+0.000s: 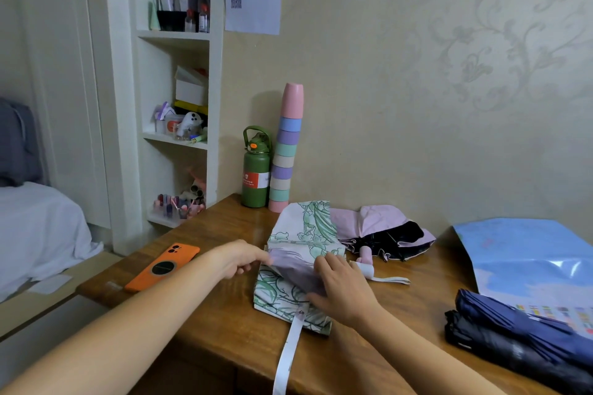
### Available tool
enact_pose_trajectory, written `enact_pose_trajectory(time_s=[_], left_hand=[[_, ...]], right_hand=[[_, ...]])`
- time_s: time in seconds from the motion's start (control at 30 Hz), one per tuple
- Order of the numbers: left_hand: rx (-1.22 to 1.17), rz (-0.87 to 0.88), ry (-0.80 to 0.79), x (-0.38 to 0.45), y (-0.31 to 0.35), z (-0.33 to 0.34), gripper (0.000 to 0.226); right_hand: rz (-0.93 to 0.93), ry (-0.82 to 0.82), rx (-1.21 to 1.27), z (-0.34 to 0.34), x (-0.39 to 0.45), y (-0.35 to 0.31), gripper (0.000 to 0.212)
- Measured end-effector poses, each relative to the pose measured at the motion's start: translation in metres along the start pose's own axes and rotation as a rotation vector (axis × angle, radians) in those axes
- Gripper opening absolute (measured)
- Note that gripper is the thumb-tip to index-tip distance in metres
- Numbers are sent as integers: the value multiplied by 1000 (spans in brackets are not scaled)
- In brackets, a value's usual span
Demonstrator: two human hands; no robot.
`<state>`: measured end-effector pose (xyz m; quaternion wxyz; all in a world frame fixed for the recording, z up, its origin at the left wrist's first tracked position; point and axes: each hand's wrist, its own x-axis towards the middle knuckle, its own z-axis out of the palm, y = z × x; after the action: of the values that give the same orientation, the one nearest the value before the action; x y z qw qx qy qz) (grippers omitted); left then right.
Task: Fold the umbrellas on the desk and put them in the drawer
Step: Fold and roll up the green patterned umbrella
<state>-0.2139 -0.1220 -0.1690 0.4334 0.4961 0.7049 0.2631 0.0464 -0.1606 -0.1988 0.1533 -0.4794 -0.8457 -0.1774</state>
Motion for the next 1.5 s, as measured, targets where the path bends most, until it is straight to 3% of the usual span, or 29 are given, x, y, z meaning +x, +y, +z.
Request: enact_pose_trajectory(time_s=[0.13,0.33,0.43,0.63,0.83,0.93,1.1,1.23,1.37,1.5], left_hand=[[-61,32,-7,-4,3,-1,29],[-118,77,52,-1,-5,3,37],[-230,85,66,-2,-6,5,39],[-321,306,109,-10,5,14,17],[-176,205,137,-8,1,14,47],[-222,204,109,-6,1,11,52],[-254,211,96,-9,3,11,32],[-246,214,114,-11,4,8,21],[-224,206,124,-14,4,7,18],[-131,217,86,-18,3,9,21]], right_hand=[[27,-62,-137,8,-3,-11,46],[-84,130,-166,15,-7,-14,32],[-39,179,-103,10,-7,-17,21],[-72,171,-13,9,-7,-18,39],[23,236,-37,3,-8,-15,30],[-4,174,-86,2,-9,-9,34],[-120,149,-135,6,-6,-1,52],[-50,83,-59,2,-6,-5,31],[60,-108,-88,11,-12,-12,28],[38,-89,-109,4,-12,-11,30]])
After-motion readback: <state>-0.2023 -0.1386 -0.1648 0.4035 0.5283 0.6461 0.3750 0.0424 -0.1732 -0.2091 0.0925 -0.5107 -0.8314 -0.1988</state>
